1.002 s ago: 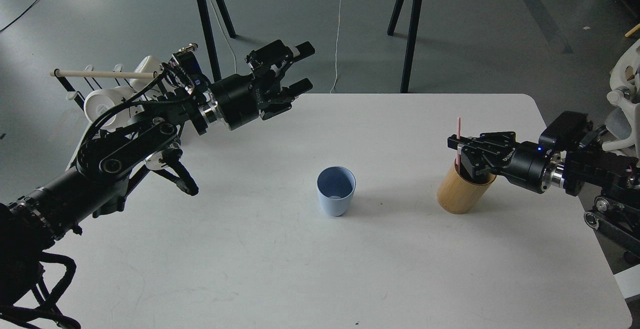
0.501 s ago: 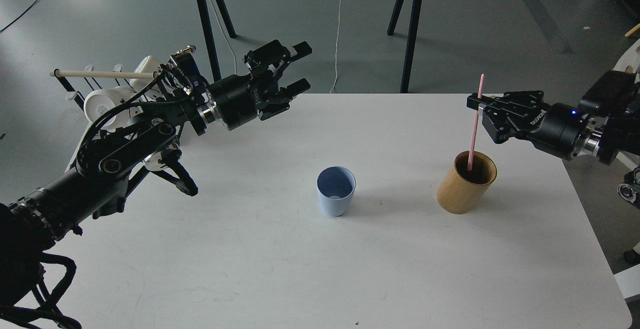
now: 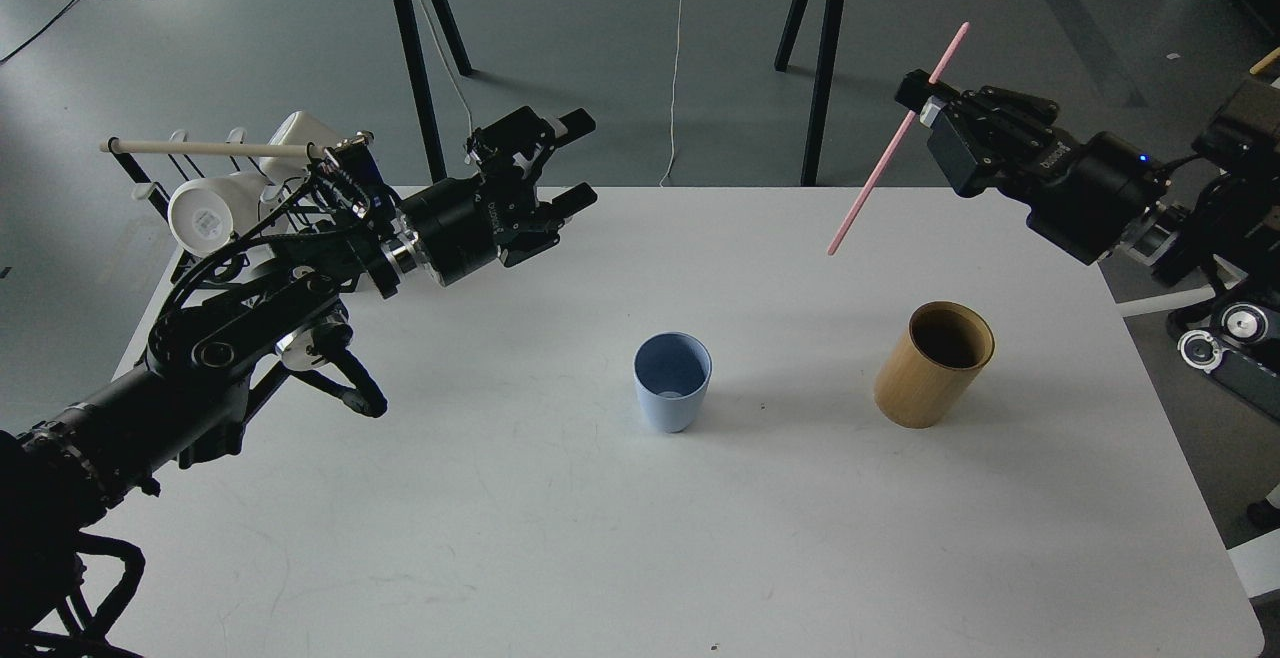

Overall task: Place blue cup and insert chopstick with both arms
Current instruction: 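Carry the pink straw over the blue cup and lower it inside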

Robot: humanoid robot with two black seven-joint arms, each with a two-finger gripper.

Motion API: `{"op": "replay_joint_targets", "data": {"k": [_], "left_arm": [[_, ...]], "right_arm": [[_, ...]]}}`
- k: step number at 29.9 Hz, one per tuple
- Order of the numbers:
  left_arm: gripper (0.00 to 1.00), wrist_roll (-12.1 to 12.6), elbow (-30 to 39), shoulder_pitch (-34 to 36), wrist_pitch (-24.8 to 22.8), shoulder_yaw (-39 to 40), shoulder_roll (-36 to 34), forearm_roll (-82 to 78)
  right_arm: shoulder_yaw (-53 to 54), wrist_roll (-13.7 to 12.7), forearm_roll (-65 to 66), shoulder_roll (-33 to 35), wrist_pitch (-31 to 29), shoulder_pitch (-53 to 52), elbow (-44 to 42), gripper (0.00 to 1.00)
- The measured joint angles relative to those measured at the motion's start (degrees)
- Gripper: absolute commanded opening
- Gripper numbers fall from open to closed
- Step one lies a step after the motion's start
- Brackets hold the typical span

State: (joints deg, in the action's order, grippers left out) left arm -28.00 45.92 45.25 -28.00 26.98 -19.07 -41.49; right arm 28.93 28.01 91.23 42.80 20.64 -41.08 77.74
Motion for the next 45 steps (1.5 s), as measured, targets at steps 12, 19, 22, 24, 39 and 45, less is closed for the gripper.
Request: {"op": "replay_joint_targets", "data": {"k": [12, 19, 22, 24, 39, 45], "left_arm": [[0.98, 0.0, -0.39, -1.82, 0.0, 0.0, -1.03, 2.47], [0.98, 0.0, -0.39, -1.98, 0.0, 0.0, -0.92, 2.49], [0.98, 0.0, -0.39, -1.99, 0.0, 0.0, -0.89, 2.54], [0.98, 0.0, -0.39, -2.0, 0.0, 0.01, -0.88, 2.55], [0.98, 0.0, -0.39, -2.01, 0.0, 0.09, -0.78, 2.55], [0.98, 0.0, -0.39, -2.01, 0.0, 0.09, -0.7, 2.55]], "right_arm": [[-5.51, -0.01, 6.58, -9.85, 1.3, 0.48, -2.12, 0.03], [-7.0, -0.01, 7.14, -11.86, 2.23, 0.54, -5.19, 0.03], [-7.67, -0.01, 7.15, -13.14, 2.6, 0.47, -6.31, 0.03], [-7.93, -0.01, 7.16, -14.07, 2.76, 0.44, -7.04, 0.03], [-10.74, -0.01, 7.56, -19.59, 3.01, 0.08, -13.12, 0.28], [-11.2, -0.01, 7.53, -20.45, 3.01, 0.25, -13.4, 0.85]]}}
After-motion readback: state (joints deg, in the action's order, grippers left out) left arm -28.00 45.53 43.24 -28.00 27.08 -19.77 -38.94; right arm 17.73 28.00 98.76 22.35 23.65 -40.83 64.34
